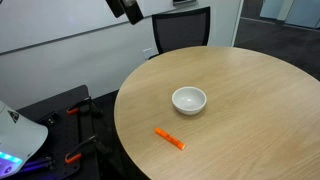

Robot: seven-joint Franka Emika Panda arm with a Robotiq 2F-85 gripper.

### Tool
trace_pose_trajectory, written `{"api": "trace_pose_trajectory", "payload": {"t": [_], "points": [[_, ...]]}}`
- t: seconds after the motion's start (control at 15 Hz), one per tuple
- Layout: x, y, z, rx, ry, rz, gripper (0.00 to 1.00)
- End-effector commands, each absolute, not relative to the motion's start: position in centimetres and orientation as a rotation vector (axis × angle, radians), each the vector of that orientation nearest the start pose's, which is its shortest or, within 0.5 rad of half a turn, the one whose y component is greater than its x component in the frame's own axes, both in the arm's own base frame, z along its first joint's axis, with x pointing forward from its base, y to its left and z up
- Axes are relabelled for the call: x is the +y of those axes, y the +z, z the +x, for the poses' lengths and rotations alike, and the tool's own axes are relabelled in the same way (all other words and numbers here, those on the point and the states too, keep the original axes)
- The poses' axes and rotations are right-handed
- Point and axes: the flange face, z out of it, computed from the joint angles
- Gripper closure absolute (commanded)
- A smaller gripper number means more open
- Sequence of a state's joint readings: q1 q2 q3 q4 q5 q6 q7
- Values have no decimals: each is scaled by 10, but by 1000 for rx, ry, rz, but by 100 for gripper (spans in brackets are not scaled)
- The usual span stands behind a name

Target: Put the orange sharpie in the bowl

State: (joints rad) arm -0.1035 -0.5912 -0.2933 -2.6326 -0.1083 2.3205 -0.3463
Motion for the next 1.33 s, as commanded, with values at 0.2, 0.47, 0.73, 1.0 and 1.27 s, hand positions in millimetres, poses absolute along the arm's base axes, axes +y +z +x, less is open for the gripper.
{"api": "trace_pose_trajectory", "payload": {"t": [0.2, 0.47, 0.73, 1.0, 1.27], "points": [[-153, 453, 358, -62, -427, -3133, 0], [-150, 453, 356, -8, -457, -3138, 0], [-142, 444, 353, 241, -503, -3142, 0], [-132, 425, 351, 544, -520, -3099, 0], [-133, 399, 347, 791, -461, -3043, 0]]}}
